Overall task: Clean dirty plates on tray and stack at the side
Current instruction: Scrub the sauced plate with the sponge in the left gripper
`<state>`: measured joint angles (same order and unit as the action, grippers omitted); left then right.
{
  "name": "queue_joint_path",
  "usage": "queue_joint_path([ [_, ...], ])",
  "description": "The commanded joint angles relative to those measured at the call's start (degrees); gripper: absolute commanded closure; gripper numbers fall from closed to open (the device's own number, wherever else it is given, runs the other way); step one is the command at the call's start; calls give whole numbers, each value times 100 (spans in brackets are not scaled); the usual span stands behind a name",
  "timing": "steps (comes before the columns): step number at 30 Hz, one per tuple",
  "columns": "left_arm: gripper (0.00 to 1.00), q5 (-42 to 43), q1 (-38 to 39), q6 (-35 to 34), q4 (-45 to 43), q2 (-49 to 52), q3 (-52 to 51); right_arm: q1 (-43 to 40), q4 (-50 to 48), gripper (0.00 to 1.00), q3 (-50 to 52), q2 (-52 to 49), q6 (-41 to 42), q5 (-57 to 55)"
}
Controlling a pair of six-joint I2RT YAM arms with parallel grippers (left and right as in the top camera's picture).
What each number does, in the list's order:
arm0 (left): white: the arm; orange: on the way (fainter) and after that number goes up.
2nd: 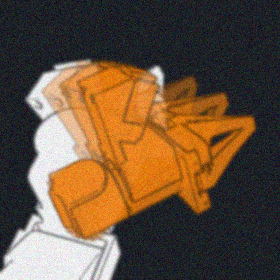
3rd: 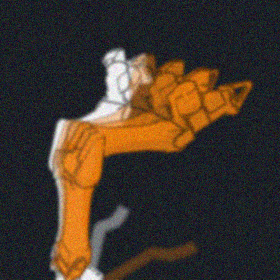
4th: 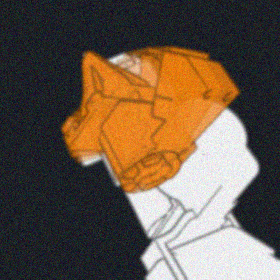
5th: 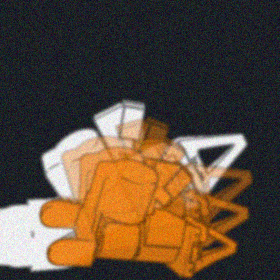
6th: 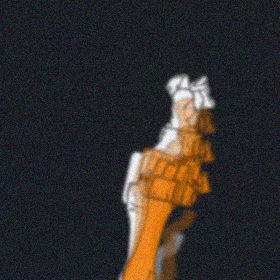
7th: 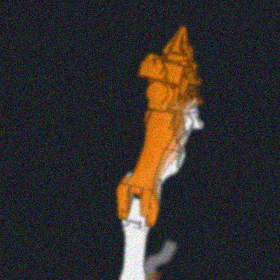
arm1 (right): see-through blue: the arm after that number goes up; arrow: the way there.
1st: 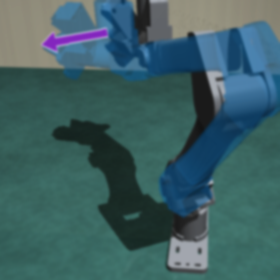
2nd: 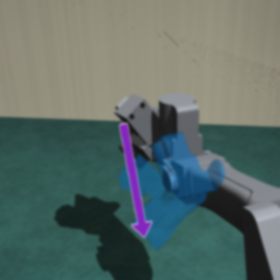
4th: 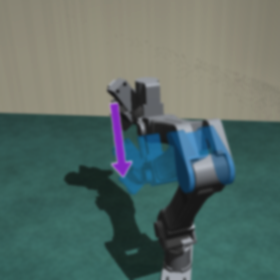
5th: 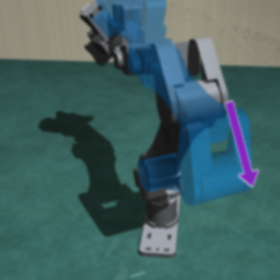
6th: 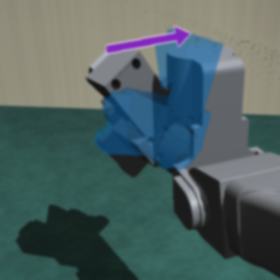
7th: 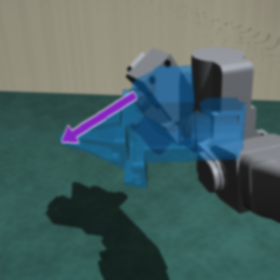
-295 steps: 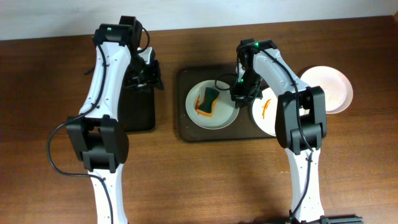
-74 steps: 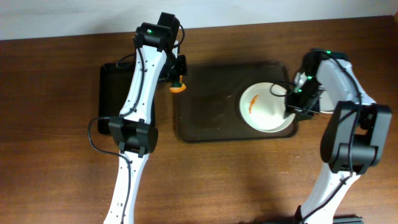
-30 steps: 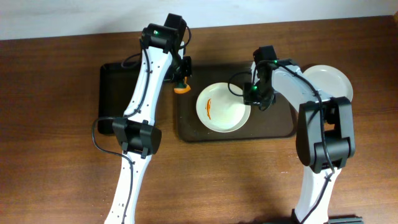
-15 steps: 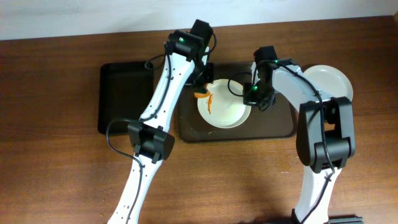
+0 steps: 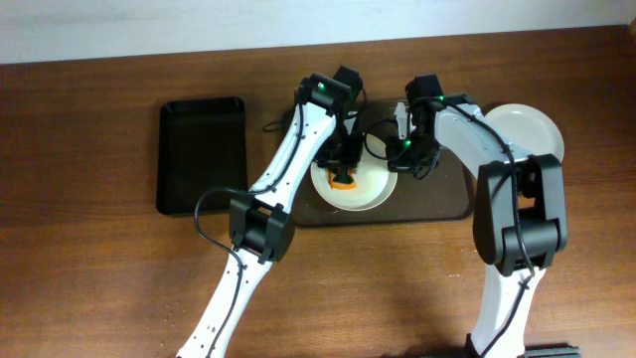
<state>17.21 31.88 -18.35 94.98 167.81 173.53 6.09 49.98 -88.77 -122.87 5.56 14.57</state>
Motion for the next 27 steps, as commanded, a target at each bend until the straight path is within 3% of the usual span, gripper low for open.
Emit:
queue_joint_path([
  [1, 6, -85, 13, 201, 52, 133, -7, 26, -31, 96, 39, -127, -68, 2],
  [4, 7, -199, -210, 245, 177, 81, 490, 26, -50, 96, 39, -127, -70, 2],
  [7, 35, -201, -398, 271, 177, -264, 634, 26, -83, 96, 39, -127, -70, 2],
  [10, 76, -201, -479, 284, 175, -369, 577, 26, -87, 96, 39, -127, -68, 2],
  [12, 88, -199, -466, 282, 175, -367, 481, 26, -90, 96, 39, -127, -68, 2],
  [15, 87, -138, -402, 282, 177, -378, 457, 26, -94, 96, 39, -127, -70, 2],
  [18, 86, 444, -348, 282, 177, -378, 457, 26, -114, 96, 39, -127, -68, 2],
  [25, 91, 79, -66, 275, 177, -313, 455, 26, -92, 95, 39, -127, -70, 2],
  [27, 87, -74, 20, 258, 175, -286, 455, 26, -94, 95, 39, -127, -70, 0],
])
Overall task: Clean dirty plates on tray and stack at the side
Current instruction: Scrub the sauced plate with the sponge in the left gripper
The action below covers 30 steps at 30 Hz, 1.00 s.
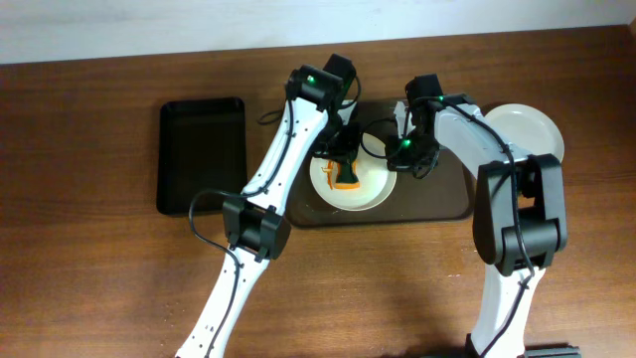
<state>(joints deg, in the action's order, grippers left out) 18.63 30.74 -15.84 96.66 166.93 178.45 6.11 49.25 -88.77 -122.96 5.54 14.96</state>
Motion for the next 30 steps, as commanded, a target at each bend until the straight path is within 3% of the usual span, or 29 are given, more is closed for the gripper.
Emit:
queue_joint_path([
  [1, 77, -302, 157, 7, 7, -186, -37, 24, -22, 96, 39, -118, -68, -39],
  [4, 68, -774, 236, 2, 7, -184, -151, 24, -20, 95, 39, -118, -68, -39],
  [8, 76, -597, 267, -81, 7, -184, -282, 24, -22, 95, 39, -118, -68, -57],
  [10, 97, -597, 264, -81, 7, -184, -282, 24, -22, 96, 39, -118, -68, -57],
  [11, 100, -472, 267, -79, 7, -186, -280, 24, -22, 96, 39, -118, -68, -57],
  [19, 100, 450, 289, -144, -144, -203, -282, 24, -63, 95, 39, -118, -66, -57],
  [26, 100, -1539, 286, -142, -184, -188, -1331, 24, -20, 95, 39, -118, -68, -59],
  [28, 100, -2927, 286, -144, -162, -188, -1725, 24, -20, 96, 39, -118, -68, -59],
  [30, 100, -3480, 269, -144, -157, -205, -1674, 24, -22, 96, 39, -118, -68, -59],
])
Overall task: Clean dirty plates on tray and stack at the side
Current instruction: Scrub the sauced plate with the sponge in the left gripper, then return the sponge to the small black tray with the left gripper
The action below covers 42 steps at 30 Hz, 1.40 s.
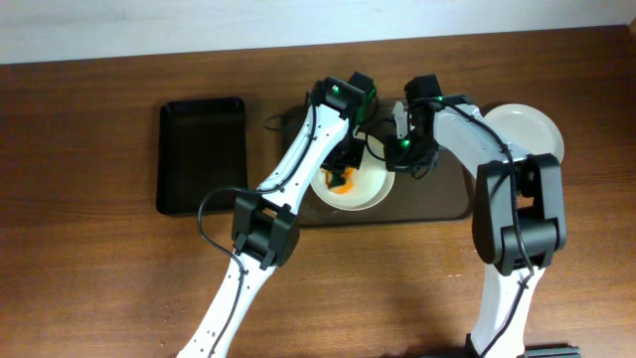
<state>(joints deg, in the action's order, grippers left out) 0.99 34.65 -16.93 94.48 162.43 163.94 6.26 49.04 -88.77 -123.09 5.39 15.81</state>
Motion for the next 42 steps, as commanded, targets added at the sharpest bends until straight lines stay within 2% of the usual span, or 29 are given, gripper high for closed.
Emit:
queue_joint_path([
  [1, 100, -1945, -133, -35, 61, 243, -188, 9, 2, 96, 39, -105, -52, -144],
  [5, 100, -3003, -157, -37, 142, 243, 391, 9, 0, 96, 39, -105, -52, -144],
  [8, 100, -3062, -170, -227, 188, 243, 1537, 9, 2, 96, 39, -105, -52, -144],
  [10, 100, -3034, -269, -417, 26, -201, 1598, 9, 0, 96, 39, -105, -52, -144],
  [12, 100, -2227, -393, -490, 57, -455, 1598, 7, 0, 96, 39, -105, -52, -144],
  [15, 100, 474, -564, -490, 79, -450, 1099, 9, 2, 96, 39, -105, -52, -144],
  [17, 100, 839, -492, -472, -83, -450, 516, 9, 2, 96, 39, -105, -52, -142],
  [20, 100, 1381, -378, -444, -903, -450, -911, 9, 7, 96, 39, -105, -52, -144],
  [22, 100, 669, -380, -422, -1064, -450, -1344, 9, 7, 96, 39, -105, -55, -144],
  [23, 100, 11, -380, -424, -999, -450, -1368, 4, 4, 96, 39, -105, -52, -146],
  [26, 100, -2721, -407, -426, -721, -549, -1309, 4, 4, 96, 39, -105, -52, -144],
  [28, 100, -3582, -407, -428, -612, -682, -1204, 4, 4, 96, 39, -105, -52, -144],
  [31, 100, -4175, -409, -623, -588, -1126, -647, 4, 72, 96, 39, -105, -48, -275],
  [33, 100, -3681, -490, -940, -411, -1609, -348, 4, 160, 96, 11, -92, 118, -284],
  [34, 100, -2990, -603, -938, -350, -1908, -289, -2, 417, 96, -181, -68, 214, -293],
  [38, 100, -614, -1475, -680, 31, -2326, -297, 15, 2232, 96, -2339, 20, 214, -1172],
  [42, 100, -616, -2273, -675, 98, -2315, -380, 15, 3543, 96, -4028, 22, 214, -1797],
])
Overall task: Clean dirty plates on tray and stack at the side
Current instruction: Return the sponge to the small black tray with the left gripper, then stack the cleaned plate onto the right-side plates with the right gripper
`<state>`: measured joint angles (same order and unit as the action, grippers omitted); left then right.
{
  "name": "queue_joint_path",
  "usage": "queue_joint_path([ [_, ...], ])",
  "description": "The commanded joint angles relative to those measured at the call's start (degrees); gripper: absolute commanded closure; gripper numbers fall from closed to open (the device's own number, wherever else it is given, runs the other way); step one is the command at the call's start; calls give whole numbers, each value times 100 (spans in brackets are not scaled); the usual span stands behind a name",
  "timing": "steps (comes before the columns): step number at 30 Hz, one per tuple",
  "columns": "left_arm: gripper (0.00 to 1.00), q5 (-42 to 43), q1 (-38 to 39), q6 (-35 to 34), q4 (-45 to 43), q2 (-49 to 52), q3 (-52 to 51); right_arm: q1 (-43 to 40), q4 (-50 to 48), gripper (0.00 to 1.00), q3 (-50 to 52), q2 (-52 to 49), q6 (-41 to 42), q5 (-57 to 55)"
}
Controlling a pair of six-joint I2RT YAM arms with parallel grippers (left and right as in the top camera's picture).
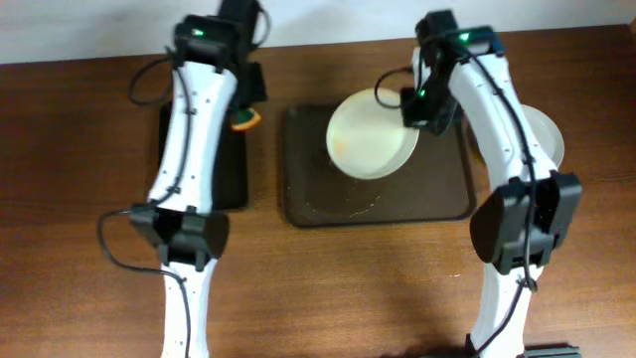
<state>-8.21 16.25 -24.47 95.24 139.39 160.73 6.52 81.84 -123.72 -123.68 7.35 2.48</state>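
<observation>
A white plate (370, 139) looks raised above the brown tray (437, 199), and it appears larger than the tray's width would allow if it lay flat. My right gripper (411, 107) is shut on its right rim. A faint orange smear shows on the plate's left side. My left gripper (245, 111) is shut on a small orange item (243, 122), holding it at the right edge of the black tray (231, 171).
A second white plate (549, 139) lies on the table right of the brown tray, partly hidden by my right arm. My left arm covers much of the black tray. Small crumbs or marks sit on the brown tray's front part.
My left gripper has moved from the plate on the brown tray to the black tray's edge with the orange item. The right gripper now holds the plate up, higher and nearer the tray's back.
At first both grippers were at the plate on the brown tray, the left on the orange item and the right at the plate's rim. The left shifted over the plate across two moments. Now the orange item is by the black tray and the plate is lifted.
</observation>
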Motion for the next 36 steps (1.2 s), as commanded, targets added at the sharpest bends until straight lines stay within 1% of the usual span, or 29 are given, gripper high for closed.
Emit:
queue_joint_path([
  [1, 100, 306, -651, 205, -35, 13, -192, -11, 542, 96, -931, 81, 20, -608],
  [2, 100, 361, -780, 203, -92, 33, -385, -11, 686, 96, -1128, 81, 17, -623],
  [3, 100, 686, -951, 229, -367, 42, -942, -11, 881, 96, -1325, 85, 20, -621],
  [5, 100, 1025, -1132, 326, -1025, 42, -2072, -11, 1091, 96, -1360, 85, 17, -623],
  [6, 100, 1622, -1207, 780, -1528, 42, -2868, -11, 1108, 96, -1360, 85, 20, -623],
  [8, 100, 1740, -1257, 785, -1939, 42, -3676, -11, 1161, 96, -1416, 87, 22, -621],
  [9, 100, 1676, -1270, 787, -2000, 42, -3812, -11, 1237, 96, -1488, 87, 20, -621],
  [10, 66, 1443, -1272, 787, -2000, 37, -3803, -11, 1353, 96, -1591, 87, 20, -623],
  [11, 18, 1440, -1279, 931, -1912, 7, -3698, -11, 1456, 96, -1714, 87, 20, -623],
  [12, 10, 1438, -1296, 1058, -1755, -20, -3493, -11, 1550, 96, -1858, 87, 17, -623],
  [13, 7, 1410, -1346, 1093, -1458, -52, -3097, -11, 1547, 96, -1956, 131, 17, -623],
  [14, 7, 1373, -1434, 1091, -1010, -81, -2465, -11, 1547, 96, -2006, 195, 20, -621],
  [15, 4, 1379, -1519, 1091, -595, -96, -1836, -11, 1547, 96, -2013, 315, 20, -627],
  [16, 0, 1384, -1624, 1091, -4, -98, -892, -11, 1547, 96, -2015, 389, 22, -763],
  [17, 0, 1486, -1665, 1093, 151, -109, -391, -11, 1547, 96, -2015, 466, 103, -1091],
  [18, 0, 1644, -1670, 1091, 149, -188, -264, -11, 1550, 96, -2015, 520, 175, -1408],
  [21, 0, 1700, -1637, 1088, 149, -214, -323, -11, 1550, 96, -2013, 560, 173, -2264],
  [22, 0, 1700, -1637, 1088, 149, -214, -323, 35, 1550, 96, -2013, 560, 173, -2717],
  [23, 0, 1700, -1637, 1088, 149, -214, -323, 111, 1482, 96, -2013, 557, 173, -3440],
  [25, 0, 1698, -1637, 1088, 149, -214, -323, 173, 1331, 96, -2013, 557, 173, -4317],
  [27, 0, 1700, -1641, 1088, 149, -214, -323, 205, 1121, 96, -2013, 557, 168, -4669],
  [30, 0, 1700, -1644, 1088, 149, -214, -323, 337, 688, 96, -2013, 557, -197, -5123],
  [31, 0, 1698, -1641, 1091, 149, -214, -323, 487, 350, 96, -2013, 555, -483, -5810],
  [33, 0, 1700, -1641, 1088, 149, -214, -323, 763, -127, 96, -2013, 557, -1102, -6771],
  [34, 0, 1698, -1641, 1091, 149, -214, -323, 1080, -658, 96, -2013, 557, -1316, -7125],
  [36, 0, 1700, -1641, 1088, 149, -214, -323, 1322, -896, 96, -2013, 555, -1314, -7108],
])
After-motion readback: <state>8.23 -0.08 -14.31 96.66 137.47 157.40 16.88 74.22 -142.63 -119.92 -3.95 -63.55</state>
